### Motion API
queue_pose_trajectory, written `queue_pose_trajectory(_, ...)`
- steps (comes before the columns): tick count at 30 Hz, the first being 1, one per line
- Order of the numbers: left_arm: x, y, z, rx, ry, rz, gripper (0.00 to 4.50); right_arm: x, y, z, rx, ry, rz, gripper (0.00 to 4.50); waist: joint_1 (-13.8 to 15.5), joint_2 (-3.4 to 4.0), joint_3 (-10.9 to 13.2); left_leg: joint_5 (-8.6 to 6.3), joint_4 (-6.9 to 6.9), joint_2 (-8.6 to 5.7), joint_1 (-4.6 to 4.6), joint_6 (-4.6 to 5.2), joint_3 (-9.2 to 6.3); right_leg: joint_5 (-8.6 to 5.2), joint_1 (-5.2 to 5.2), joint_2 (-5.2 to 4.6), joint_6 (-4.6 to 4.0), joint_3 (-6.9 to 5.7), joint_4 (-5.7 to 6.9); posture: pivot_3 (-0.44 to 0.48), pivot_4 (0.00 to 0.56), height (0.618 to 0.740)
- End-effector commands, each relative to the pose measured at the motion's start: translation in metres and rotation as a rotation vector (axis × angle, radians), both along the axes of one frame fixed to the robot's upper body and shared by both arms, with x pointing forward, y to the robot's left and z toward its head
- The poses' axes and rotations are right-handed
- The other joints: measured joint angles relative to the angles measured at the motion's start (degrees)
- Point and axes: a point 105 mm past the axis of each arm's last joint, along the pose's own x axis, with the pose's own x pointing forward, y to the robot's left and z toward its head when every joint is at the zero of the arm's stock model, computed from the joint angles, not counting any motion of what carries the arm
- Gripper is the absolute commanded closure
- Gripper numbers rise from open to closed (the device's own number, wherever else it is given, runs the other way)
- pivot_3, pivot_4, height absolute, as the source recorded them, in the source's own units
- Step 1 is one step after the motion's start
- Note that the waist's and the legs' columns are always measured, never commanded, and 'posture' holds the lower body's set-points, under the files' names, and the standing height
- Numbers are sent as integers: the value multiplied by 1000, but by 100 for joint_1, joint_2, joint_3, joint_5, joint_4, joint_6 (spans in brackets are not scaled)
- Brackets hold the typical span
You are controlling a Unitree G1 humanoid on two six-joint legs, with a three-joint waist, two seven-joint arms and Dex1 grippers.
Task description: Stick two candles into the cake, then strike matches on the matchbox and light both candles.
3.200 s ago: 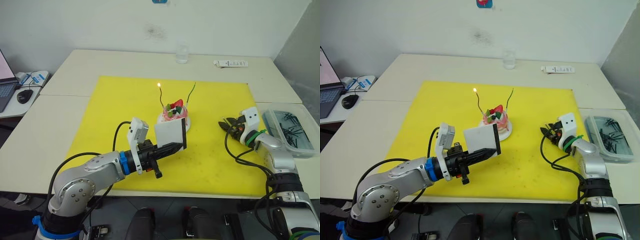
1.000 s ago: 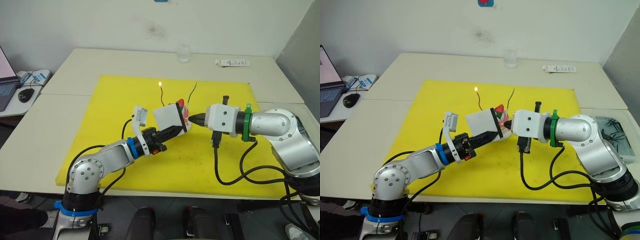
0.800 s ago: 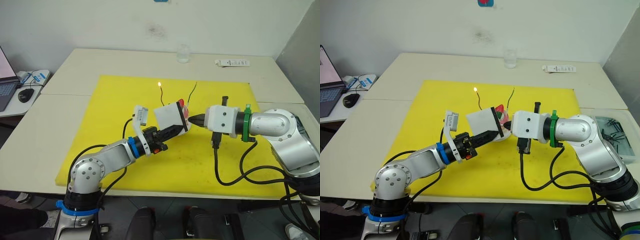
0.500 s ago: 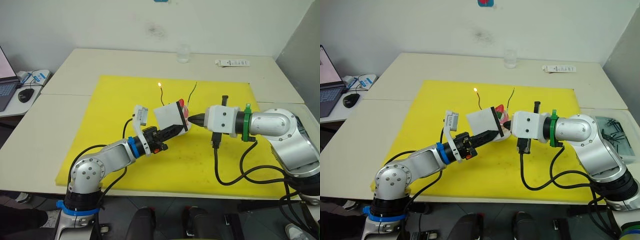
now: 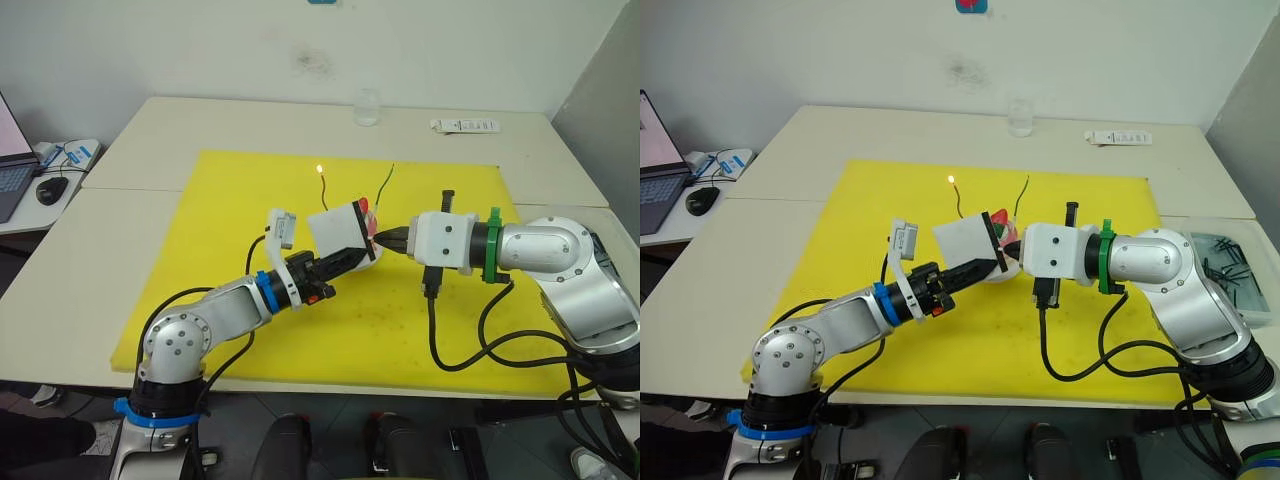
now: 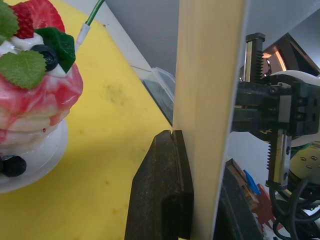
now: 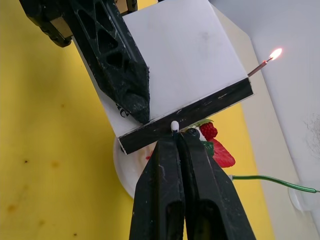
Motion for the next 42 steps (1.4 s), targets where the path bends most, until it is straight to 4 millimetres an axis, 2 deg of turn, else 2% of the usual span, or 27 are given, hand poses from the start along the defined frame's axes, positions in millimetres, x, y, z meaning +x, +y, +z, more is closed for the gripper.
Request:
queue_pose_trajectory(1, -6, -2, 9, -11, -42, -32, 4500, -1, 2, 10, -12, -53, 14, 4476, 0, 0, 0, 0, 0, 0, 0, 0, 0, 0, 0, 0, 0, 0, 0, 0, 150, 740)
queue_pose_trajectory(10, -6, -3, 10, -13, -51, -36, 4500, -1, 6, 9, -19, -56, 32, 4476, 0, 0, 0, 0, 0, 0, 0, 0, 0, 0, 0, 0, 0, 0, 0, 0, 150, 740)
queue_pose_trajectory(14, -4, -4, 11, -8, -64, -24, 4500, -4, 7, 1, -61, -29, 60, 4476, 0, 0, 0, 0, 0, 0, 0, 0, 0, 0, 0, 0, 0, 1, 0, 0, 150, 740)
queue_pose_trajectory(16, -5, -11, 25, 20, -153, -40, 4500, -5, 4, -9, -125, 3, 78, 4476, 0, 0, 0, 0, 0, 0, 0, 0, 0, 0, 0, 0, 0, 0, 0, 0, 150, 740)
queue_pose_trajectory(17, -5, -15, 37, 9, -200, -58, 4500, -6, 1, -17, -173, 36, 84, 4476, 1, 0, 0, 0, 0, -1, 0, 0, -2, 0, 0, 2, 0, -2, 0, 0, 150, 740)
queue_pose_trajectory(18, -3, -18, 64, -18, -294, -76, 4500, -7, -12, -31, -277, 78, 75, 4476, 11, -2, 2, 0, 1, -2, -1, 0, -2, 0, 0, 4, 0, -3, 1, 0, 150, 740)
queue_pose_trajectory(19, 1, -18, 101, -85, -377, -78, 4500, -8, -30, -42, -363, 134, 44, 4476, 71, -9, 16, 0, 2, -5, -1, 0, -4, 0, 1, 6, 0, -7, 2, 0, 150, 740)
queue_pose_trajectory(20, 3, -13, 138, -153, -452, -73, 4500, -9, -47, -46, -421, 176, 8, 4476, 162, -41, 35, 1, 7, -12, -7, 0, -10, 0, 0, 9, 0, -16, 6, 0, 150, 740)
queue_pose_trajectory(21, 3, -8, 162, -201, -496, -70, 4500, -9, -58, -45, -442, 190, -20, 4476, 164, -74, 46, 5, 15, -6, -24, 5, -14, 0, 0, 10, 0, -39, 6, 0, 150, 740)
queue_pose_trajectory(22, 2, -3, 176, -239, -508, -70, 4500, -7, -65, -38, -426, 183, -55, 4476, 150, -74, 45, 11, 22, 13, -51, 8, -7, -5, -9, 15, -10, -51, -7, 0, 150, 740)
queue_pose_trajectory(23, 0, -1, 177, -248, -496, -76, 4500, -5, -70, -30, -401, 174, -84, 4476, 99, -33, 22, 11, 24, 15, -56, 8, -5, -3, -12, 11, -12, -34, -13, 0, 150, 740)
queue_pose_trajectory(25, -4, -3, 163, -220, -455, -91, 4500, -1, -74, -17, -352, 145, -125, 4476, -20, 44, -22, 1, 9, -19, -25, 25, 54, -4, 4, -14, 42, 18, -23, 0, 150, 740)
queue_pose_trajectory(27, -9, -9, 135, -165, -397, -97, 4500, 2, -77, -6, -317, 125, -160, 4476, -45, 78, -42, -18, 8, -24, 18, 51, 93, -24, 40, -50, 76, 37, -36, 0, 150, 740)
queue_pose_trajectory(29, -15, -14, 116, -148, -348, -107, 4500, 5, -78, 2, -278, 104, -192, 4476, -44, 24, -11, -14, 2, -4, 11, 44, 85, -26, 21, -39, 76, 37, -17, 0, 150, 740)
queue_pose_trajectory(31, -18, -16, 108, -139, -330, -106, 4500, 8, -79, 6, -252, 92, -215, 4476, -8, -19, 14, 1, 3, 8, -7, 10, 32, -33, 14, -17, 59, 16, -5, 0, 150, 740)
queue_pose_trajectory(42, -29, 2, 46, 2, -212, -79, 4500, 18, -72, 17, -168, 51, -249, 4476, 7, -13, 13, -1, 7, -2, 1, 9, 18, -30, 19, -16, 21, 6, 16, 0, 150, 740)
